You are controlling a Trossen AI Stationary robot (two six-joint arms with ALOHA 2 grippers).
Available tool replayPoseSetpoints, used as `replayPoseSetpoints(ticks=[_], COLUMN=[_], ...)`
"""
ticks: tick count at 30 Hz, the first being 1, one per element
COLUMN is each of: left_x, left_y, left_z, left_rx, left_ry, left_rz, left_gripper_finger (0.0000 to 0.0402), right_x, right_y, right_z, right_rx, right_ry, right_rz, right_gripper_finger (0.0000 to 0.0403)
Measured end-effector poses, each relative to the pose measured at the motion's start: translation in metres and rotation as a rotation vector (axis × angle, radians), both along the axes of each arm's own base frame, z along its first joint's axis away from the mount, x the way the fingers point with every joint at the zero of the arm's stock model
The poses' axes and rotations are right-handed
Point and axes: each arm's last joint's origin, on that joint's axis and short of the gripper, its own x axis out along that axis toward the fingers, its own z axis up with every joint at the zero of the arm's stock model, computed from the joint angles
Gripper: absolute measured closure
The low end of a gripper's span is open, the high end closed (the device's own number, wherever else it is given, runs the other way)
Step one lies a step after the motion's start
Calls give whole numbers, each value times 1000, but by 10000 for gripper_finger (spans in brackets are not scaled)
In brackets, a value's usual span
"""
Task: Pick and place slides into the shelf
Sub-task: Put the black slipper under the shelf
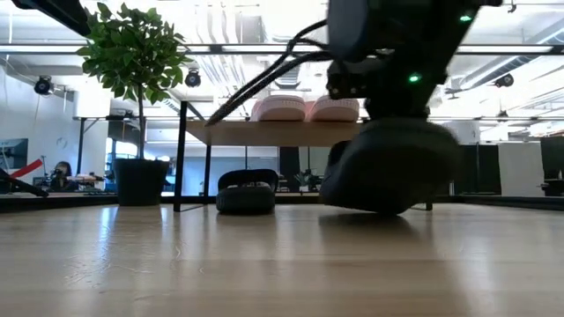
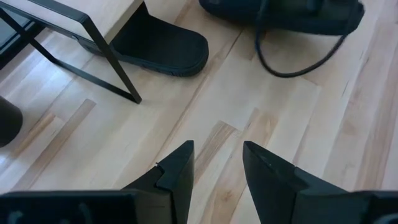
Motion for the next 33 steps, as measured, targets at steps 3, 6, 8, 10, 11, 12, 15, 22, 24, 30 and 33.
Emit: replayPoseSetpoints(ticks=[3,6,8,10,11,12,15,22,24,30,33], left_x=[0,0,0,0,0,0,0,0,0,1,2], left_y=[0,0,0,0,0,0,0,0,0,-1,-2], left_z=[0,0,0,0,0,0,0,0,0,0,1], left_rx=[0,0,0,0,0,-1,-1,2,2,-15,-35], left_ry=[0,1,1,1,1,1,2,3,3,-4,-22], left_rz=[-1,-1,-1,-1,-1,-1,-1,-5,-5,-5,0], left_gripper_finger=[279,279,279,279,279,279,279,279,279,279,279], right_x=[5,4,1,-2,-4,-6,-10,-18,-23,-40,-48], right_y=[1,2,3,5,7,9,16,33,37,49,52], right_z=[5,6,4,2,2,2,7,39,50,83,89], right_rx=[34,61,85,107,112,113,117,199,220,514,651], right_ry=[-2,48,88,124,142,154,176,88,55,-84,-190], right_rz=[2,24,45,51,54,58,78,136,149,37,-179], right_gripper_finger=[330,298,280,265,259,253,241,228,227,228,238])
